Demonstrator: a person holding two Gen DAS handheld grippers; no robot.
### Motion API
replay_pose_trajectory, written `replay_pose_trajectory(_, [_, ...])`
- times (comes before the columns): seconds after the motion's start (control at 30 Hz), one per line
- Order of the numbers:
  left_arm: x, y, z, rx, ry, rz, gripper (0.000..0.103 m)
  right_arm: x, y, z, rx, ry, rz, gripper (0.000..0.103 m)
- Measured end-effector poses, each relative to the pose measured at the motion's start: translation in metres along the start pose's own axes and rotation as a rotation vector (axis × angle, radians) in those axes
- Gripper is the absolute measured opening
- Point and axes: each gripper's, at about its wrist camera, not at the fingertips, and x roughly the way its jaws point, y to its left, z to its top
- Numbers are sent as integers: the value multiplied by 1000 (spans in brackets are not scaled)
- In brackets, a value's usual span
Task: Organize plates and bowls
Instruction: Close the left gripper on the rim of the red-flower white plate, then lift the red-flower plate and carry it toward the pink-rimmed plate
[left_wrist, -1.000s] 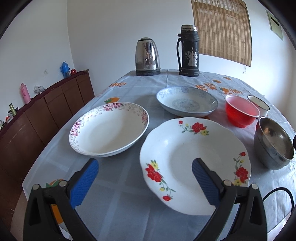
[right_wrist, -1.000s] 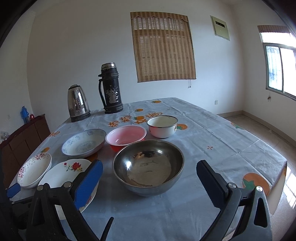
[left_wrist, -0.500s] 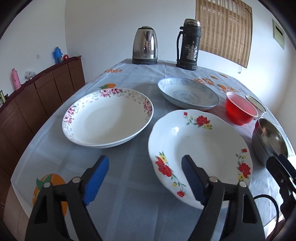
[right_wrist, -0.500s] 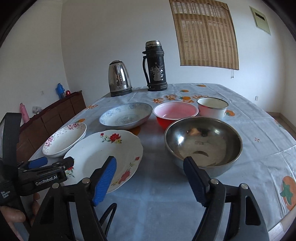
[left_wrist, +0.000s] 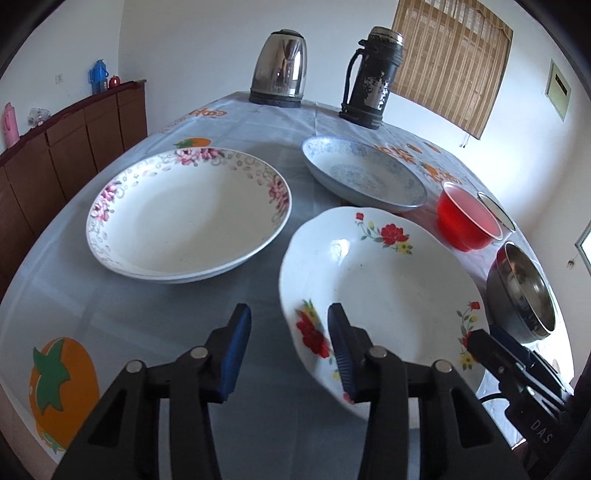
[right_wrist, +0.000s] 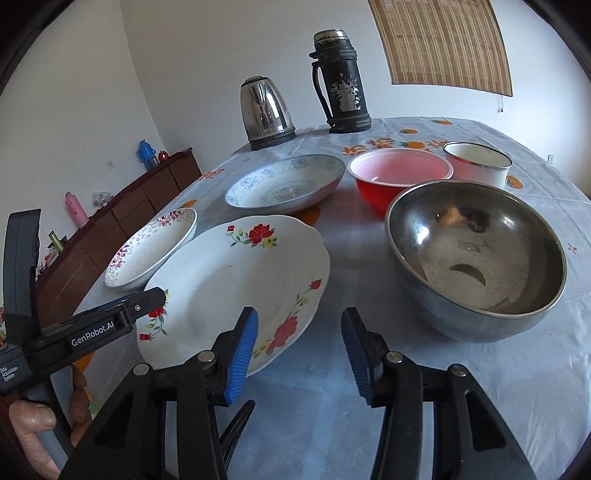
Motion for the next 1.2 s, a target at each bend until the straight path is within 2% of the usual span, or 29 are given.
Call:
replay_pose_trajectory(0.13, [11, -4, 3, 0, 37, -28, 42, 17, -6, 4, 39, 52, 34, 49])
replay_pose_trajectory(0.23, [14, -4, 5, 1, 36, -26, 42, 26, -9, 7, 55, 69, 51, 41])
replay_pose_trajectory(0.3, [16, -4, 7, -3, 41, -35, 42, 31, -9, 10, 54, 76, 57, 32])
replay_pose_trajectory(0.43, [19, -4, 10, 1, 50, -71, 42, 37, -9, 17, 69, 85, 79, 31])
replay_pose_trajectory(0.53, [20, -4, 11, -29, 56, -133, 42, 42, -9, 22, 74, 101, 104, 31])
replay_pose_trajectory(0.7, [21, -7, 9, -19, 26, -123, 42, 47, -10, 26, 88, 103, 110, 31])
replay_pose_trajectory(0.87, [18, -1, 9, -47, 19, -145, 42, 48, -6, 25, 56, 102, 106, 31])
replay_pose_trajectory(0.97, [7, -4, 9, -8, -21, -130, 42, 43, -1, 24, 19, 78, 94, 26])
replay_pose_trajectory(1.07, [-2, -6, 9, 20, -50, -100, 42, 39, 3, 22, 12, 69, 97, 26])
replay_pose_trajectory(1.2, [1, 2, 7, -4, -27, -108, 42, 36, 7, 21, 8, 61, 104, 26])
